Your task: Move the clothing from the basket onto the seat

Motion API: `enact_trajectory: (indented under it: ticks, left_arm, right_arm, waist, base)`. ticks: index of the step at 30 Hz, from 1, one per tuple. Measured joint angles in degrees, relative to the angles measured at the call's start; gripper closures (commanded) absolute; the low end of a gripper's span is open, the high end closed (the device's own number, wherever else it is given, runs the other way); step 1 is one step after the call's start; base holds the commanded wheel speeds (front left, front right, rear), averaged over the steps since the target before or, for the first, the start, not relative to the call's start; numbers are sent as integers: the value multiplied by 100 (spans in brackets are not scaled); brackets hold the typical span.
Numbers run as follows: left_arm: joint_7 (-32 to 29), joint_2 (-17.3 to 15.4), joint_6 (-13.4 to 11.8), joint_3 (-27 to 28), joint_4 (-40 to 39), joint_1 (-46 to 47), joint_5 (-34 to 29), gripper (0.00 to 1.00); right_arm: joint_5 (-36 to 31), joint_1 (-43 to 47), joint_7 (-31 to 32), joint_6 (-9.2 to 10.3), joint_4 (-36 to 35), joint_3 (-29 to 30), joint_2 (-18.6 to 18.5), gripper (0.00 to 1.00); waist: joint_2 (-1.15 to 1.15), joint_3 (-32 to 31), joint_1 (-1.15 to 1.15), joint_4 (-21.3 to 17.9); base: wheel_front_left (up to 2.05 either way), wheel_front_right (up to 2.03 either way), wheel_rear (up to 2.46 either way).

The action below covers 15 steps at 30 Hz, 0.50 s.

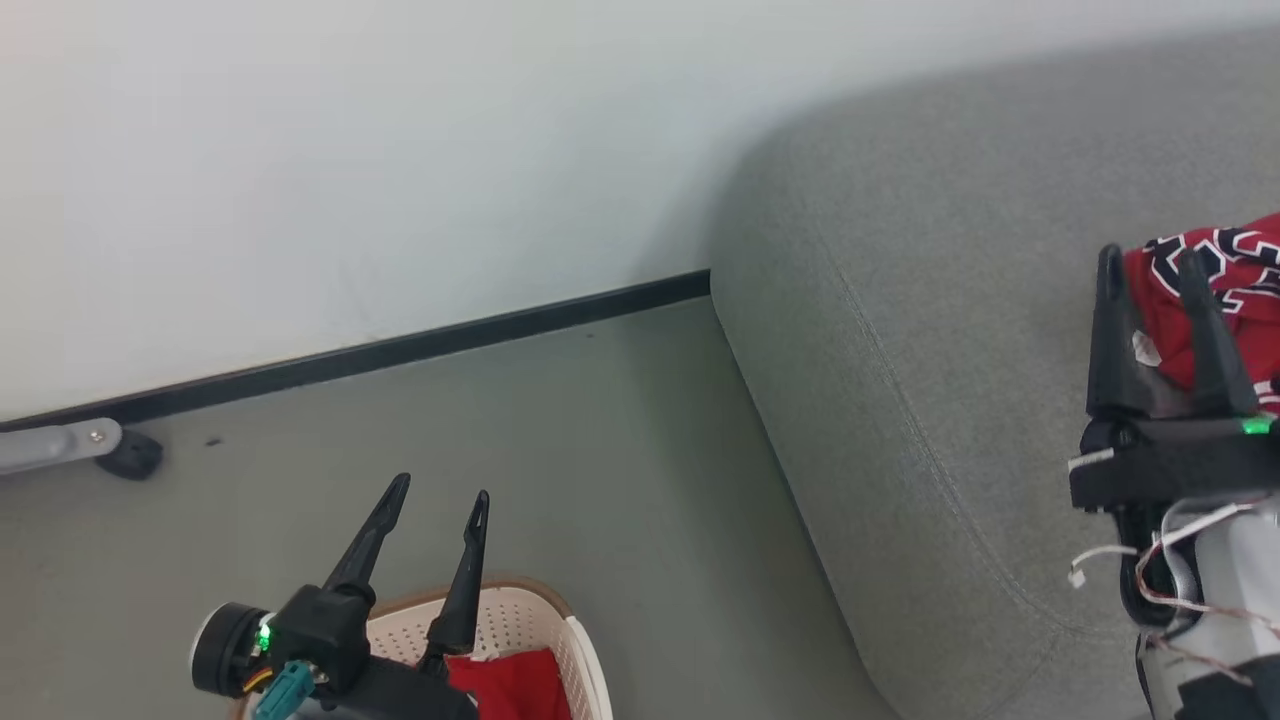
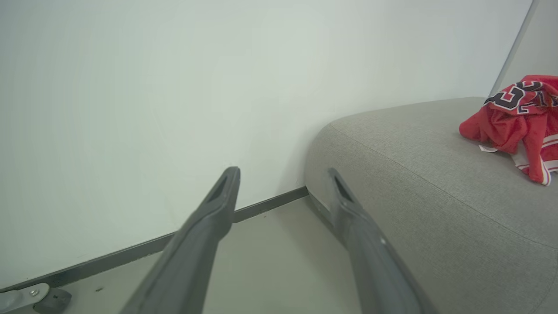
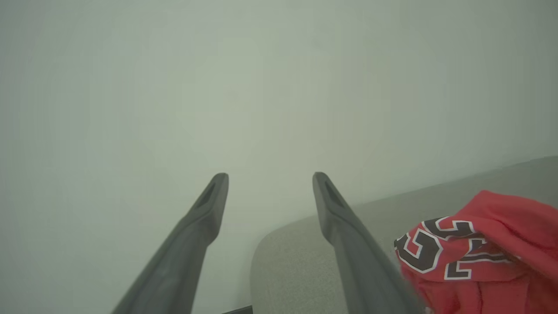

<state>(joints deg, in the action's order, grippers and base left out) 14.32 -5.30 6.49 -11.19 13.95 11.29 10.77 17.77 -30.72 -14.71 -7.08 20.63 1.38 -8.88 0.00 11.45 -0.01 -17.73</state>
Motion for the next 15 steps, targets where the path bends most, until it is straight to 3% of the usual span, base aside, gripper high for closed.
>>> enact_trajectory:
  ticks: [15]
  left_arm:
    - [0, 140, -244, 143, 140, -261, -2, 0]
  right_arm:
    - [274, 1920, 1, 0, -1605, -980, -279, 0]
  waist:
    - [0, -762, 1, 843]
  base:
    - [0, 0, 0]
